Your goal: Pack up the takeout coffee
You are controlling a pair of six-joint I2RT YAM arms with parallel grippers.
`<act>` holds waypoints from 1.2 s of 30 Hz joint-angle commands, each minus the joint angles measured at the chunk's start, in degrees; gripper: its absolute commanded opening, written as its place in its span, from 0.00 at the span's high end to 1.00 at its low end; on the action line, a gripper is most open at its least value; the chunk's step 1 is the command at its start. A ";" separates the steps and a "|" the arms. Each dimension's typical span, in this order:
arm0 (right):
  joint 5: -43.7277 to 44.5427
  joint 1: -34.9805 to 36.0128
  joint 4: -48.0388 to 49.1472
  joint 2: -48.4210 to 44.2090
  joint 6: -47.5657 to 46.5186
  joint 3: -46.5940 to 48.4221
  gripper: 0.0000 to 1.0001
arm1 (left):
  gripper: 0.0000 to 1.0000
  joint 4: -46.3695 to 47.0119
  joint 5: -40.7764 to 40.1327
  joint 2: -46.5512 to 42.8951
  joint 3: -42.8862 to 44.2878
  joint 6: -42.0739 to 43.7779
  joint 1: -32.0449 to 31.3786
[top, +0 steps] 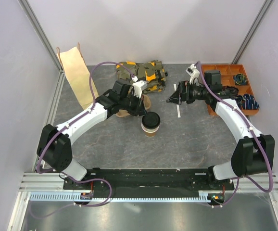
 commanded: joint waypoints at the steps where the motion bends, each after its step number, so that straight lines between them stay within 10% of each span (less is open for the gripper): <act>1: -6.39 0.10 8.50 -1.51 7.46 -4.81 0.02 | 0.98 3.08 1.11 1.62 -0.68 -1.60 0.14; 36: -12.73 1.33 17.50 -0.98 16.79 -10.27 0.02 | 0.98 4.05 1.29 4.35 -1.82 -2.31 0.75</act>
